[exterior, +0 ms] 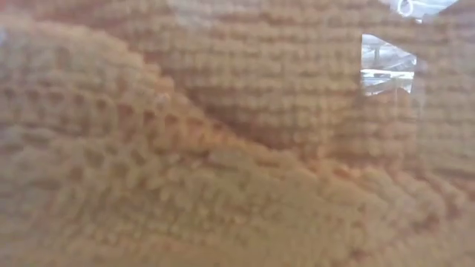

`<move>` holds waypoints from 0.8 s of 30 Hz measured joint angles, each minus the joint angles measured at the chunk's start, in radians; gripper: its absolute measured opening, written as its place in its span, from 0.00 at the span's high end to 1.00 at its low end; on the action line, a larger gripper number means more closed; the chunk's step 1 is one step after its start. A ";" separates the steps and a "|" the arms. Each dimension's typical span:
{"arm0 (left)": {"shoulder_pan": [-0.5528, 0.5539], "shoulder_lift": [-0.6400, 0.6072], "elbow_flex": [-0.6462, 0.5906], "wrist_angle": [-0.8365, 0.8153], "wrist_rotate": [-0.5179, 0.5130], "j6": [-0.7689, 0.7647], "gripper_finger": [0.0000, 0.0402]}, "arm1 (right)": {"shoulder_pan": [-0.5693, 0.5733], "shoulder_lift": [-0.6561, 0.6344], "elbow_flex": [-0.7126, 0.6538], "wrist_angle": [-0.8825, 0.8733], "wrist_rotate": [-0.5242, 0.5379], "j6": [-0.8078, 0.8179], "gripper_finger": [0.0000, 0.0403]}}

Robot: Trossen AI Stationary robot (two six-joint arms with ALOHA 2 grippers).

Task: Sort microfiber towel by color & place in baskets
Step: Put the orange microfiber towel into the right transparent bin

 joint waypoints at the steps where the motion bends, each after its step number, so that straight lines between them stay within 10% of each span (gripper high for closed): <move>1: 0.000 0.000 0.000 0.000 0.000 0.000 0.87 | 0.000 0.006 0.000 -0.001 0.000 0.000 1.00; 24: 0.000 0.000 0.000 0.004 0.000 0.000 0.87 | 0.056 -0.141 0.037 -0.111 0.248 -0.026 0.72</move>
